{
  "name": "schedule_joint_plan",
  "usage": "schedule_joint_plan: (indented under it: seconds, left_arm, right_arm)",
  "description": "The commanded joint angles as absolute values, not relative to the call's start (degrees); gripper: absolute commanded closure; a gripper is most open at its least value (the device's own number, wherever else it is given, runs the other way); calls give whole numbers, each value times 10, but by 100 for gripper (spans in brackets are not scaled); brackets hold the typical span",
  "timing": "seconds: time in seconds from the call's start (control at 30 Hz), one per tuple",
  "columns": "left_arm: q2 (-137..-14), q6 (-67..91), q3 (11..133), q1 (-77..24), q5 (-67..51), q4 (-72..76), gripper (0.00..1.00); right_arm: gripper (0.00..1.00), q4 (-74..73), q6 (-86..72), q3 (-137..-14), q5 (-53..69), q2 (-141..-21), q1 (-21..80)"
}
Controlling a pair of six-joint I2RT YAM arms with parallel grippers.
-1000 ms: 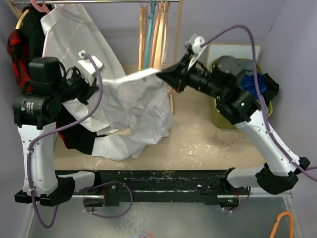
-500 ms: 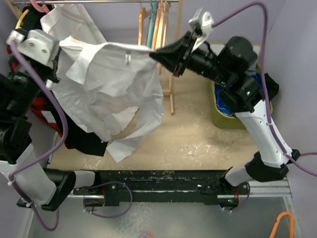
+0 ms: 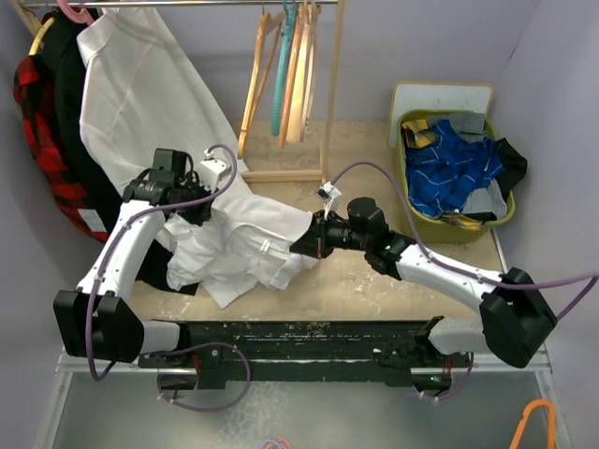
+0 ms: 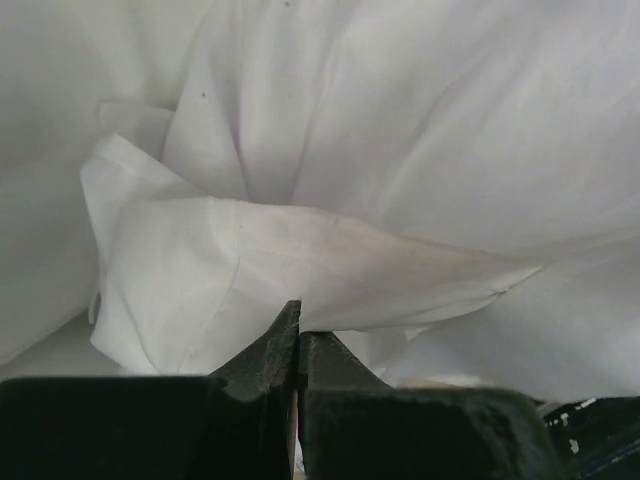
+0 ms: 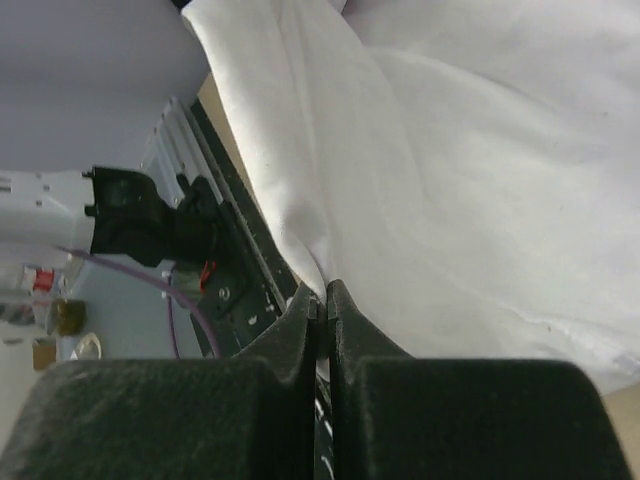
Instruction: Place the shirt on the hanger
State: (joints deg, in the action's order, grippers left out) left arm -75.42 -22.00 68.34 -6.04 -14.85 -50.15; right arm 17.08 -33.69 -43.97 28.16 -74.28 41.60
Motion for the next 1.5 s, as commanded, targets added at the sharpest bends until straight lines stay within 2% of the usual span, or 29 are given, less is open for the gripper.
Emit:
schedule_joint_plan:
  seconds: [0.0,0.17,0.43,0.5,0.57,0.6,0.63,0.67,0.7,0.73,0.8,1.1,1.17,1.23,1.33,1.47]
  left_arm:
    - [-748,-205,682,-58,-131,-380,100]
    - [-837,-188,725,-58,-103,-359,100]
    - [-959,-164,850,-58,-107,-399,100]
    - [-978,-156,889,-58,-122,-438,100]
    - [-984,-154,913,-58,-144,-472,96]
    - [-984,-153,921,-58,-150,-489,89]
    - [-982,-153,927,-58,-160,-508,73]
    - [-979,-148,933,-58,-159,-532,38]
    - [-971,-143,935,-57,-155,-544,10]
    - [-961,-141,934,-56,-152,-556,1]
    - [-926,-138,925,-55,-135,-564,1]
    - [-748,-109,876,-55,-61,-537,1]
    - [-722,-84,857,-55,-57,-524,1]
    - [-705,-54,840,-54,-37,-511,1]
    - [-694,-31,820,-53,1,-497,1]
    - [-688,-22,798,-52,47,-479,0]
  right_arm:
    - [100,350,-420,-436,199,-729,414]
    - [100,353,-411,-475,96,-774,380]
    - [100,330,-407,-572,149,-905,329]
    - [92,338,-406,-572,169,-904,327]
    - [78,337,-398,-567,159,-877,326]
    - [66,329,-393,-559,149,-862,326]
    - [53,317,-387,-553,141,-845,325]
    - [45,299,-379,-547,135,-832,323]
    - [37,279,-371,-542,133,-817,323]
    - [21,255,-363,-539,130,-805,323]
    - [2,197,-340,-534,122,-771,323]
    - [0,3,-263,-504,-63,-524,322]
    - [3,-47,-249,-559,-99,-496,323]
    - [10,-115,-228,-667,-120,-509,323]
    - [12,-175,-202,-813,-151,-553,322]
    - [13,-229,-194,-981,-120,-644,323]
